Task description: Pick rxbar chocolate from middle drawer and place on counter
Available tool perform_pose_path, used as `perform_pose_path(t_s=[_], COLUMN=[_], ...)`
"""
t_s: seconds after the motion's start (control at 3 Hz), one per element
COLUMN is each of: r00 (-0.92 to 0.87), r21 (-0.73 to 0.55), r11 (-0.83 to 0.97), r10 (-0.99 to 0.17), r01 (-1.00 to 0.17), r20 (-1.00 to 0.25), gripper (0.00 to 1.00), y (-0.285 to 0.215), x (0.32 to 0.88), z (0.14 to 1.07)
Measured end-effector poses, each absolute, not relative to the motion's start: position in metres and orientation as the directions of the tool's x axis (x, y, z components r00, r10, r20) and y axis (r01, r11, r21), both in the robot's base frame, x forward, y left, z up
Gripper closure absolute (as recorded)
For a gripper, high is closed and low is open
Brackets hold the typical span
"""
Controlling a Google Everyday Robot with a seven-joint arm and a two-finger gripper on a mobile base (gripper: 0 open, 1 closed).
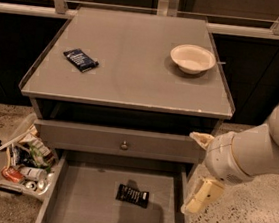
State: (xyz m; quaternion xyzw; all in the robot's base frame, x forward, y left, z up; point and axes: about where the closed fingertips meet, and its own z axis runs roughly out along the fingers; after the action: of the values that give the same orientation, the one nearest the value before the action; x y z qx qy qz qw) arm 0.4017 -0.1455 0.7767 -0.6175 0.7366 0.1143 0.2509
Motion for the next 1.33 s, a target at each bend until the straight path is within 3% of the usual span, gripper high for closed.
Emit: perform_pose_path(t_s=[0.67, 1.33], r00=[-0.132, -0.185], r21=[-0.103, 0.01], r11=[0.222, 0.235], r10=[-0.828, -0.735], r01=[-0.97, -0.972], r20=[-0.544, -0.652], gripper=[0.0, 0.0], y=[-0.132, -0.086], x=[0.399, 0.404], z=[0.757, 0.671])
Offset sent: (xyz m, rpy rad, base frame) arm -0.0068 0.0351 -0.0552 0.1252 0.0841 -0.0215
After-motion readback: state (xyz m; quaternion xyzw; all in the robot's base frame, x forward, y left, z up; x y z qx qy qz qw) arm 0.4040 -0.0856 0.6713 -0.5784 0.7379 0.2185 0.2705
